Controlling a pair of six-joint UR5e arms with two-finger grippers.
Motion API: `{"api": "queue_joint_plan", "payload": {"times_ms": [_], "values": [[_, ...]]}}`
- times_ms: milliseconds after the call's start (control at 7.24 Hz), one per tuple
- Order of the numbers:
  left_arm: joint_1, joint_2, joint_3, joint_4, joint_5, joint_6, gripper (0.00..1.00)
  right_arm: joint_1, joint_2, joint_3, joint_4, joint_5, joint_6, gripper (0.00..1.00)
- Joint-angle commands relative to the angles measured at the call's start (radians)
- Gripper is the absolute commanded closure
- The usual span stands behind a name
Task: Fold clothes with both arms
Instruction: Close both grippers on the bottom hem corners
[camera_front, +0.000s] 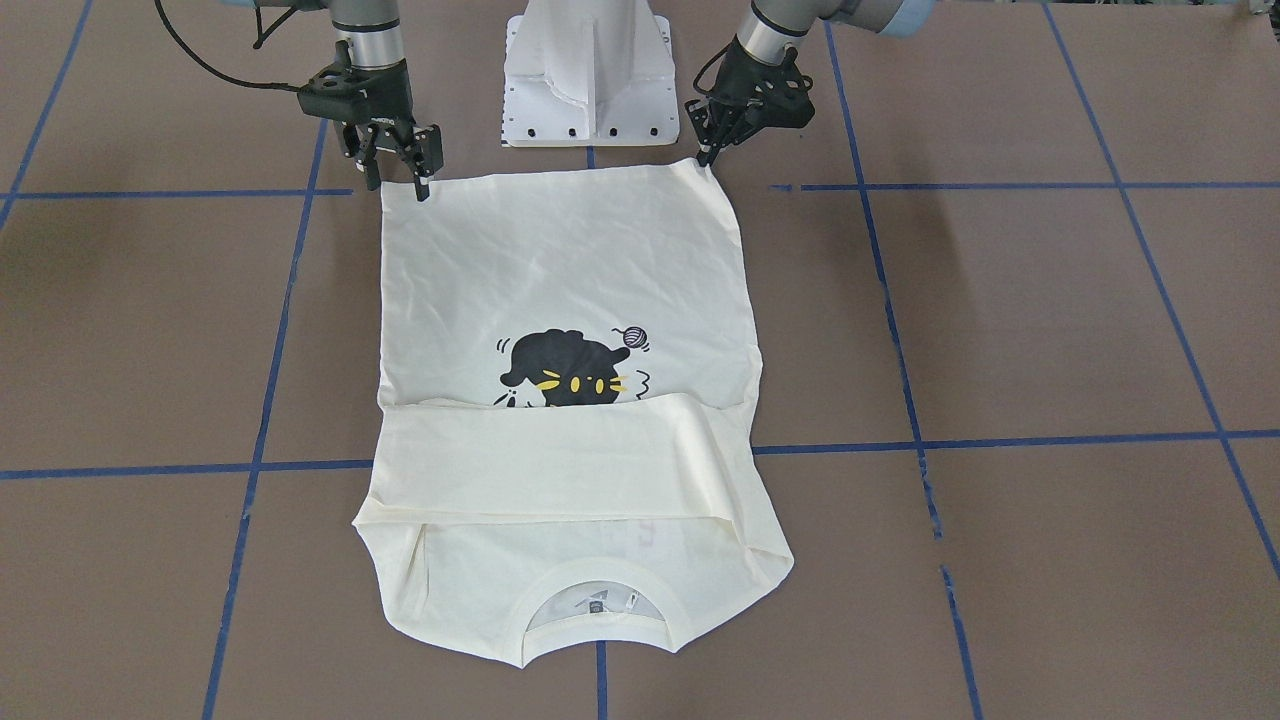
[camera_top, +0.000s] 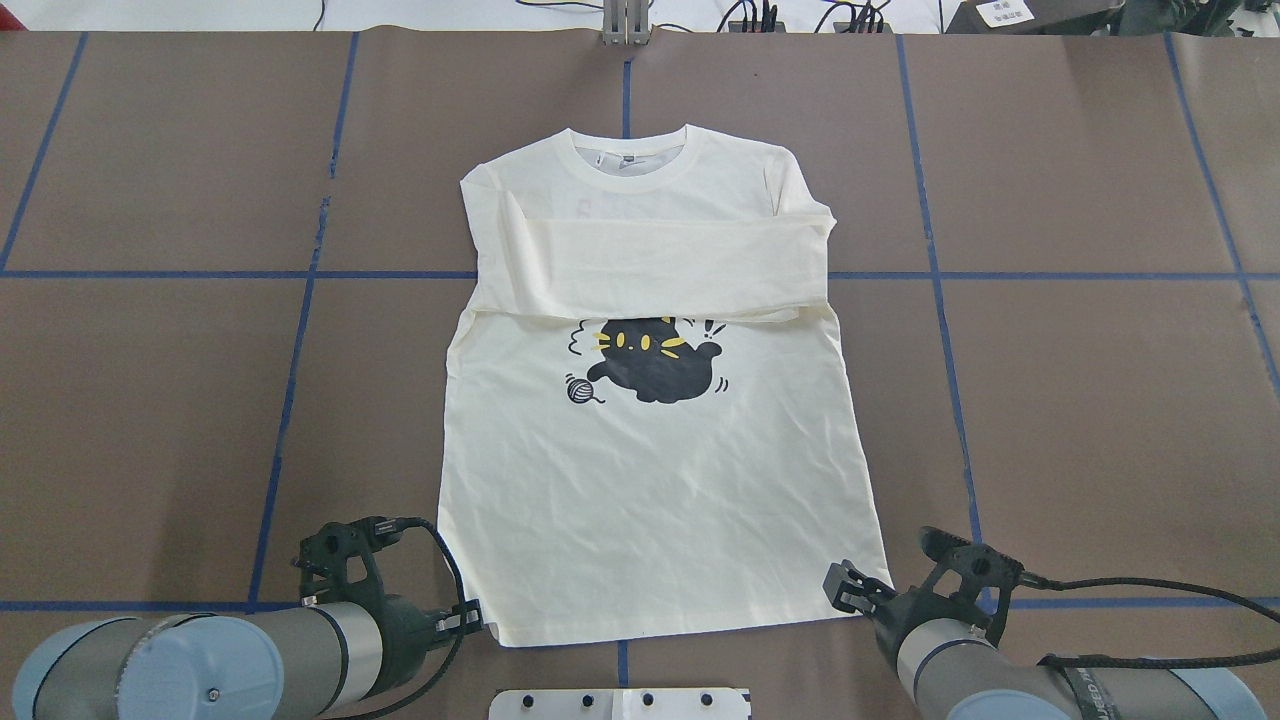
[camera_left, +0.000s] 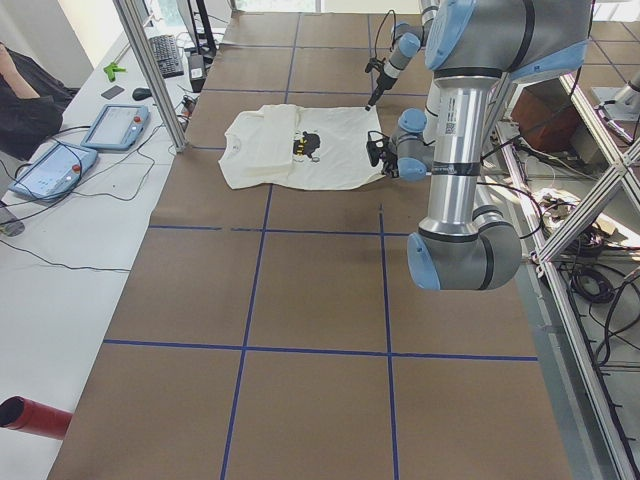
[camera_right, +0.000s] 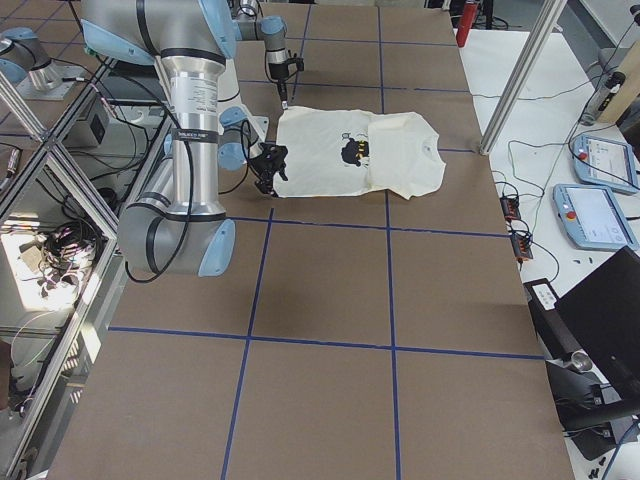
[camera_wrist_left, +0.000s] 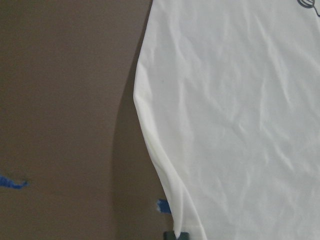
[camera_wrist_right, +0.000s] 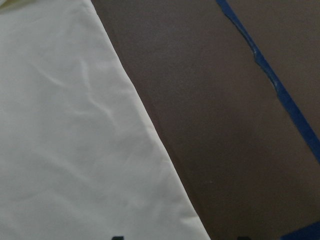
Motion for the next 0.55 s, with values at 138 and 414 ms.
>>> {"api": "queue_joint_plan", "payload": {"times_ms": [138, 414], "values": [[0.002, -0.002, 0.002, -0.002, -0.002, -0.001, 1.00, -0.033, -0.016, -0.002, -0.002, -0.023, 0.019, 0.30], [0.007, -0.002, 0.000, -0.002, -0.001, -0.004, 1.00, -0.042, -0.016, -0.015, -0.002, -0.026, 0.025, 0.35]]}}
